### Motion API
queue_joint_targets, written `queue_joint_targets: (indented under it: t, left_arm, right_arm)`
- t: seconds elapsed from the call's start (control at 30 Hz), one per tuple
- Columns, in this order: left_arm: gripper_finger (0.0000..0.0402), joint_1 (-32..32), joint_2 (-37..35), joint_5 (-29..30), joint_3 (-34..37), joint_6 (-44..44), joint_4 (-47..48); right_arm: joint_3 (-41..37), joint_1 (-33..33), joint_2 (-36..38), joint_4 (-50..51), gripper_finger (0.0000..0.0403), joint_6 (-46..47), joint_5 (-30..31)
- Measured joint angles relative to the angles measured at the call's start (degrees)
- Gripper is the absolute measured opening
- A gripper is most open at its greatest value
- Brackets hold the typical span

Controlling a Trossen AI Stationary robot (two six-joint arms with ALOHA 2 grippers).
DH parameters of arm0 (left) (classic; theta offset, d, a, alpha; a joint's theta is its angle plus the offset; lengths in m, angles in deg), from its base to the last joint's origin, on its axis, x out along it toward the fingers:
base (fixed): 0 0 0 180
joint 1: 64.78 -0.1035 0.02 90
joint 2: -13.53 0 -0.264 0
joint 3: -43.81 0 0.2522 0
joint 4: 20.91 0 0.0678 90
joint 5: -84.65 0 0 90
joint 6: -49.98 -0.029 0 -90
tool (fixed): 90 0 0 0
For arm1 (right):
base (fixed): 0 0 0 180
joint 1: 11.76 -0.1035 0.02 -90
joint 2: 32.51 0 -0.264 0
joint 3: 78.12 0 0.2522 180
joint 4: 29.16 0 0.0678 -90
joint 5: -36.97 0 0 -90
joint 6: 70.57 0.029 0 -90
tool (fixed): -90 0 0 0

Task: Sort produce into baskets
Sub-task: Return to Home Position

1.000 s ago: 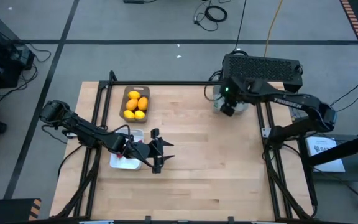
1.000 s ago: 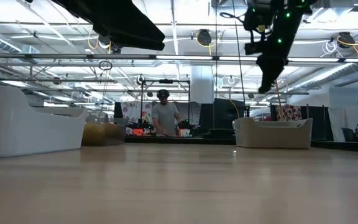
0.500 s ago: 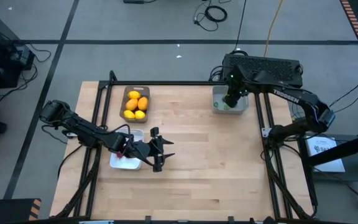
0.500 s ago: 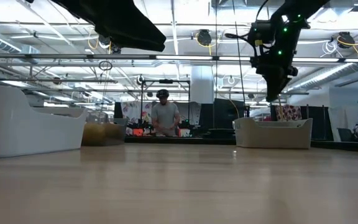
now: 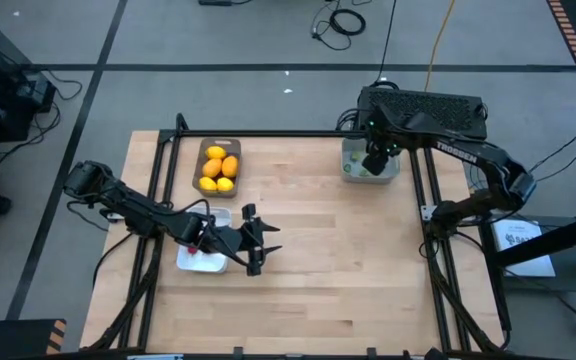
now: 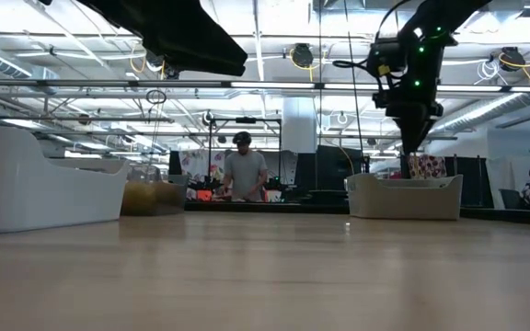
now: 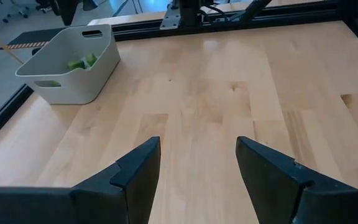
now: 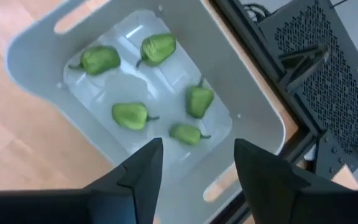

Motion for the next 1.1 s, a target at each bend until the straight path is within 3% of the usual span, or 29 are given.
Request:
queue_joint_targets:
  t: [0.17,0.37,0.5,0.73,1.1]
  left_arm:
    - [0.0219,0.0,0.0,0.0,0.0,0.4,-0.1]
    - [0.0219,0.0,-0.6,0.5,0.0,1.1,-0.2]
    - [0.0218,0.0,-2.8,-0.6,-0.7,-4.3,-2.5]
    - [0.0218,-0.1,-12.2,-1.5,-0.9,-9.4,-2.4]
    - [0.0219,-0.1,-28.1,-0.9,-0.9,-8.6,10.5]
  right_arm:
    - [0.0,-0.1,1.3,2.3,0.0184,1.5,-0.7]
    - [0.0,-0.5,4.7,2.8,0.0175,2.0,-9.0]
    - [0.0,-2.5,7.8,2.9,0.0168,3.2,-10.8]
    - [0.0,-8.6,14.0,1.6,0.0152,5.7,-10.9]
    - [0.0,-17.4,22.8,-0.6,0.0122,8.7,-10.9]
